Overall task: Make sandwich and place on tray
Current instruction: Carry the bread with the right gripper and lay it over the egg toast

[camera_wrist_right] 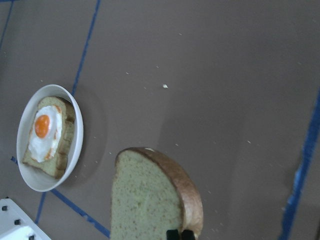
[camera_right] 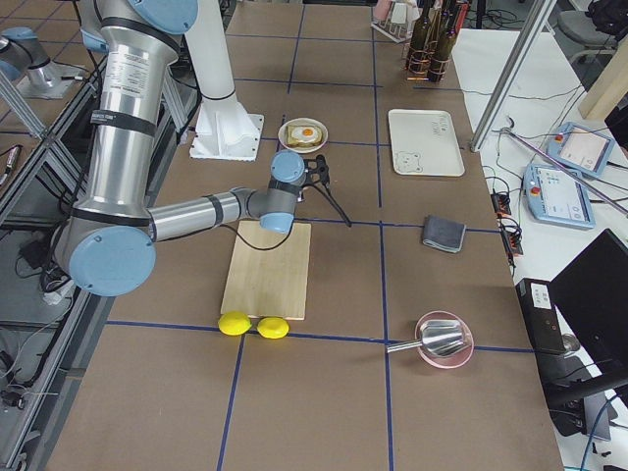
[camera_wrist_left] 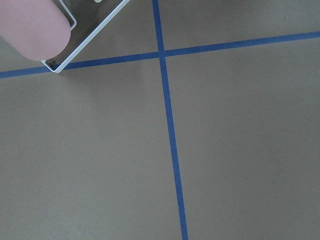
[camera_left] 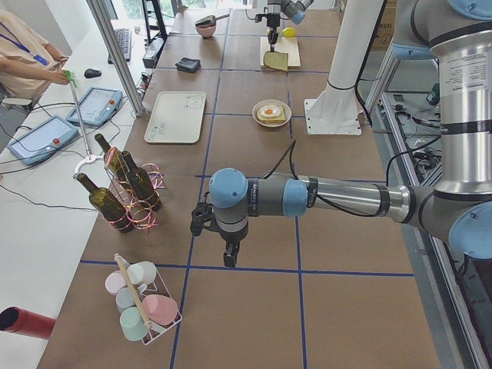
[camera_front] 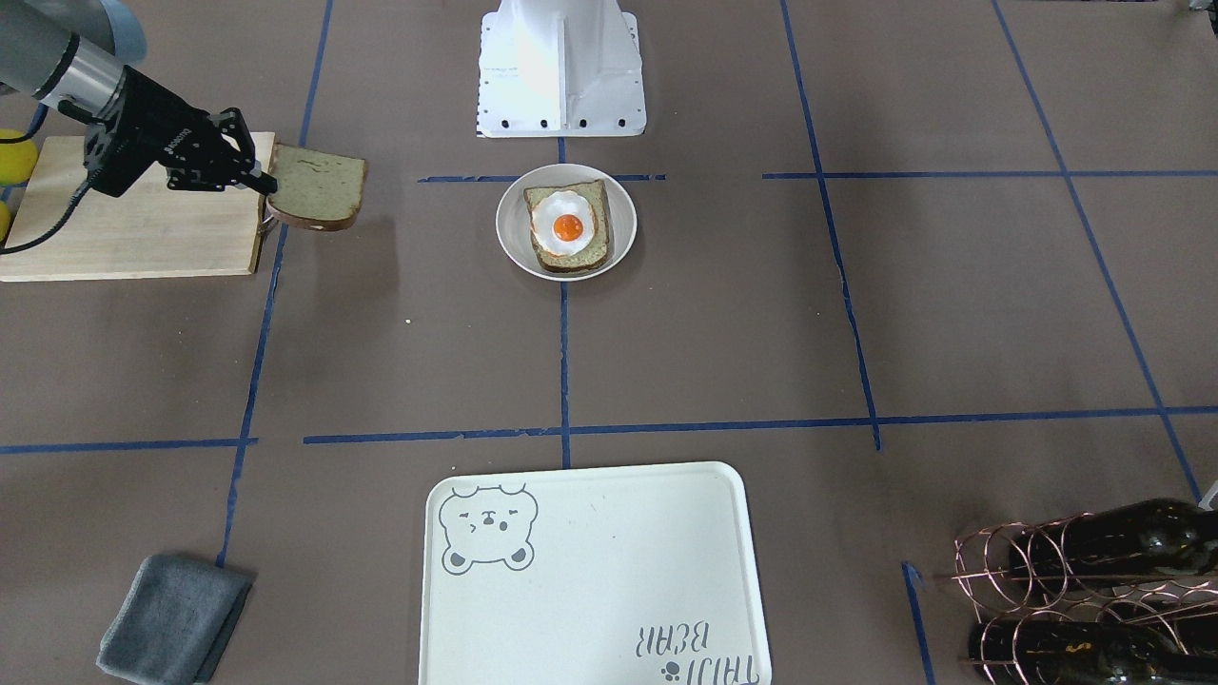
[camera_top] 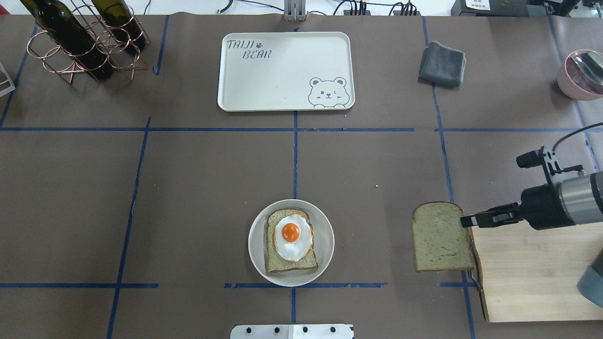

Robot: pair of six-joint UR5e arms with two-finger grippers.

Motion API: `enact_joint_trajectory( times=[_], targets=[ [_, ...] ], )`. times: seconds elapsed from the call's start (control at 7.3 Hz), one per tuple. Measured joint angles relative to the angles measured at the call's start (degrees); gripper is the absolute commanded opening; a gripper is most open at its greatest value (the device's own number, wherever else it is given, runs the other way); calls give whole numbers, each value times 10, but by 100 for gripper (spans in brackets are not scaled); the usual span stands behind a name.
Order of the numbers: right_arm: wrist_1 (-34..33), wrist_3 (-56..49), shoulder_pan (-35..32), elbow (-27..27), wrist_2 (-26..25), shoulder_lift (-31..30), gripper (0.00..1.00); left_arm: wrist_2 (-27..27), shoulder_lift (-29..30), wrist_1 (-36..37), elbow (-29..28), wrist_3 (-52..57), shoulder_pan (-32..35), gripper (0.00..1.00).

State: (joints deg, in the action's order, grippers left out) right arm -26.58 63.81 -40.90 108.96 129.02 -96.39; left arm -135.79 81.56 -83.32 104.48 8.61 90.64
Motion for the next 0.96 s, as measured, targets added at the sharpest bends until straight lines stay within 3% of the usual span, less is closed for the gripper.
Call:
enact_joint_trajectory(
  times=[0.27,0.55,0.96],
  targets=[
    [-81,0,17,-17,1,139,0,0,1,0,-1,0,-2,100],
    [-104,24,51,-71,-15,243,0,-1,1,0,-3,0,-2,100],
    [-107,68,128,-113,-108,300,0,-11,2,0,-5,0,-3,100]
  ],
)
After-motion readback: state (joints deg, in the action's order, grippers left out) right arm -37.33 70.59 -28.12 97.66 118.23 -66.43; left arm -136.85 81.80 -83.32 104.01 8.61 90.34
